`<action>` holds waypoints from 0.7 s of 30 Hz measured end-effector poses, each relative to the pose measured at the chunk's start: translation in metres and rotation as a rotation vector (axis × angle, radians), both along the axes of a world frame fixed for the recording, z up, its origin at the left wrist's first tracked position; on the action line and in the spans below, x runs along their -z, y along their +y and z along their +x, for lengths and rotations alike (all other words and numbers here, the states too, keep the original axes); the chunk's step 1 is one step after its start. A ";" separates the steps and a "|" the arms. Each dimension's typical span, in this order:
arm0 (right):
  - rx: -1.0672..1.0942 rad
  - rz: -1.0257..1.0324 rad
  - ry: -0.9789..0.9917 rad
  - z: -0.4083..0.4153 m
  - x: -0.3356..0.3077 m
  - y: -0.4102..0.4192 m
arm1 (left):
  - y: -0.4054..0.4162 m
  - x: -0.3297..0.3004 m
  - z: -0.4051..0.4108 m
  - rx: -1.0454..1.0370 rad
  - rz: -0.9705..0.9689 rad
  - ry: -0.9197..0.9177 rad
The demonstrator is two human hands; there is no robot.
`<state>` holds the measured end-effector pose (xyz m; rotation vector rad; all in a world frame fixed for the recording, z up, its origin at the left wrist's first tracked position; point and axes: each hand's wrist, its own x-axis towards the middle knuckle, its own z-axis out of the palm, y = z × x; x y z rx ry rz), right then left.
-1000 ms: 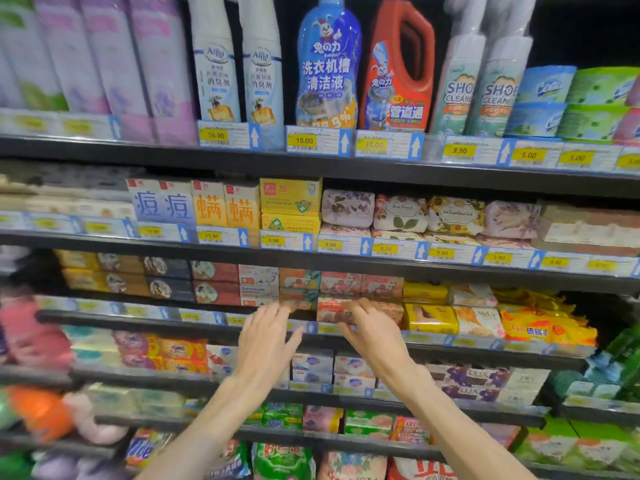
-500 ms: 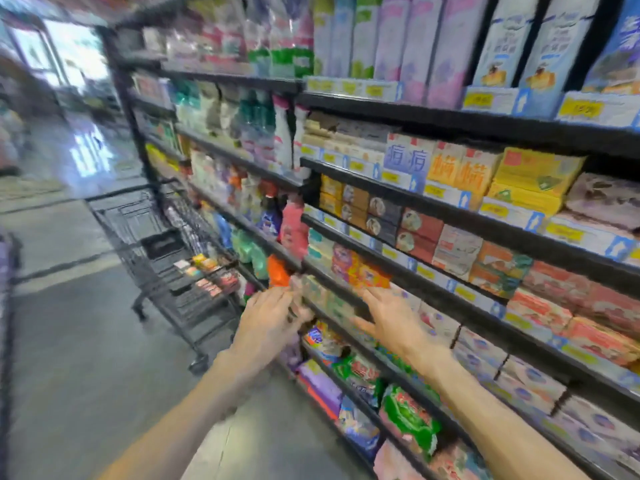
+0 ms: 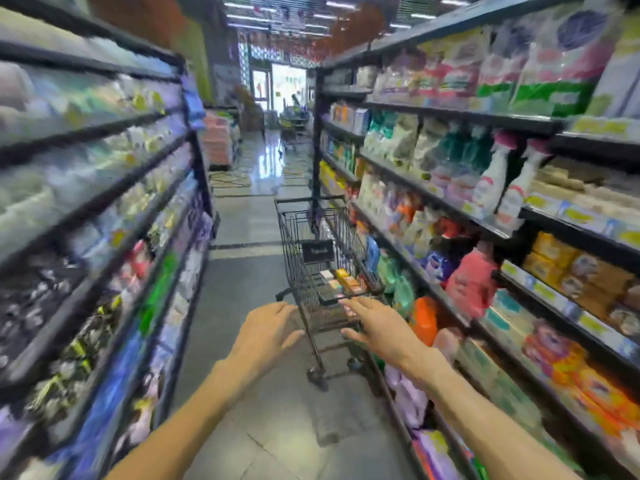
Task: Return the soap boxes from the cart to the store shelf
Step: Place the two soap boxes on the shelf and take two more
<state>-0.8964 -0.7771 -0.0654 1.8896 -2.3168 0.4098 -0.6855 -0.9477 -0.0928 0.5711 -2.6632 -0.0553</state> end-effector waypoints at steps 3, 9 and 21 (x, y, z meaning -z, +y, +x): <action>-0.025 -0.002 -0.013 0.008 0.000 -0.069 | -0.055 0.001 0.016 -0.058 0.012 0.001; -0.110 0.014 -0.009 0.022 0.003 -0.187 | -0.152 -0.002 0.037 -0.165 0.016 -0.014; -0.183 0.104 -0.014 -0.070 0.018 -0.398 | -0.348 0.015 -0.042 -0.289 0.049 -0.068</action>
